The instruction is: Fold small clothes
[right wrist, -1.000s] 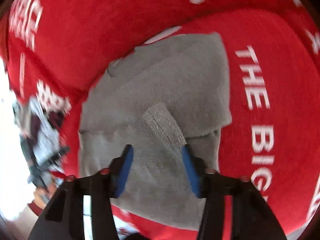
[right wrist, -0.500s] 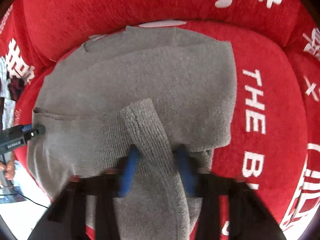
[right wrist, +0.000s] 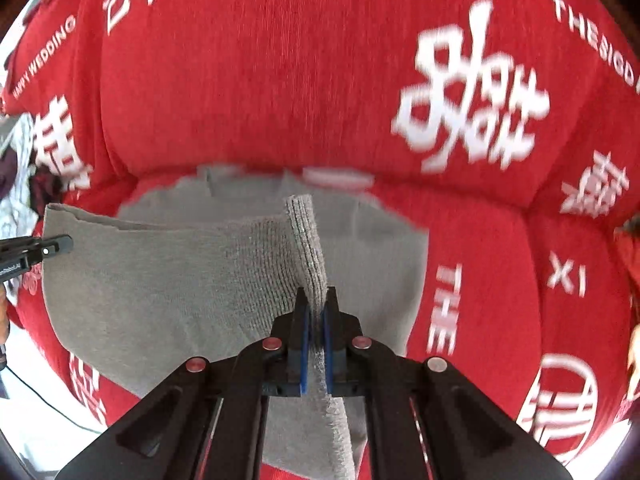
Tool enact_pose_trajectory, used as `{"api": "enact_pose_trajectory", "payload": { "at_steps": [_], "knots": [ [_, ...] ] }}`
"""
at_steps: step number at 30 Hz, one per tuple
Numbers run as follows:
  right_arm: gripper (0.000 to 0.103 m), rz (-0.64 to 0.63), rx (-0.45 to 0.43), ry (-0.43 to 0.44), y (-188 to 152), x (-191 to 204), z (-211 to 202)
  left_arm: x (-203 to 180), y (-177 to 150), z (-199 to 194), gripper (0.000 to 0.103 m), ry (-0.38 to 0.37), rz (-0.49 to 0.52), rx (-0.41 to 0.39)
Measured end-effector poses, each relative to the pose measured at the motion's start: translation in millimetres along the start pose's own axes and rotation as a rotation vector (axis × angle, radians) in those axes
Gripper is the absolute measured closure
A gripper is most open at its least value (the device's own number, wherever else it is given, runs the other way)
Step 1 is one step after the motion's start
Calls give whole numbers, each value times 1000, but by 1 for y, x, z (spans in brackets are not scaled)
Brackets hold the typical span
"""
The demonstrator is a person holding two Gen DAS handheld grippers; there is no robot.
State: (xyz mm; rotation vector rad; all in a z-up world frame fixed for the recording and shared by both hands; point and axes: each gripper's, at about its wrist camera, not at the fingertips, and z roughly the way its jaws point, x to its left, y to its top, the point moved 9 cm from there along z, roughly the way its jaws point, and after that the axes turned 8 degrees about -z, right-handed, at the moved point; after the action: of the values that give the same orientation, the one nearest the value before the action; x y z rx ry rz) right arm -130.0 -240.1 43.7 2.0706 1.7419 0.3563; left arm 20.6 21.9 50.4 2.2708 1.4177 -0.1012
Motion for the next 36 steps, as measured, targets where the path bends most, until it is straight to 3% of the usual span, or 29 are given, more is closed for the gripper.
{"api": "enact_pose_trajectory", "payload": {
  "at_steps": [6, 10, 15, 16, 17, 19, 23, 27, 29, 33, 36],
  "knots": [
    [97, 11, -22, 5, 50, -21, 51, 15, 52, 54, 96, 80, -30, -48],
    [97, 19, 61, 2, 46, -28, 112, 35, 50, 109, 96, 142, -96, 11],
    [97, 95, 120, 16, 31, -40, 159, 58, 45, 158, 92, 242, -145, 64],
    [97, 122, 133, 24, 28, -42, 167, 63, 45, 163, 79, 262, -157, 70],
    [97, 136, 138, 25, 26, -44, 172, 70, 43, 166, 53, 296, -169, 66],
    [96, 174, 138, 22, 22, -50, 180, 90, 47, 162, 26, 400, -192, 20],
    [80, 264, 117, -35, 16, -68, 174, 111, 49, 154, 26, 377, -242, 27],
    [80, 388, 170, -172, -2, -107, 162, 120, 54, 134, 26, 428, -184, 22],
    [80, 463, 155, -113, -9, -114, 149, 122, 54, 120, 26, 422, -169, 21],
    [80, 433, 121, -52, -17, -99, 117, 121, 43, 92, 26, 328, -178, 34],
    [80, 418, 95, 45, -25, -71, 96, 107, 25, 74, 40, 216, -181, 61]
  ]
}}
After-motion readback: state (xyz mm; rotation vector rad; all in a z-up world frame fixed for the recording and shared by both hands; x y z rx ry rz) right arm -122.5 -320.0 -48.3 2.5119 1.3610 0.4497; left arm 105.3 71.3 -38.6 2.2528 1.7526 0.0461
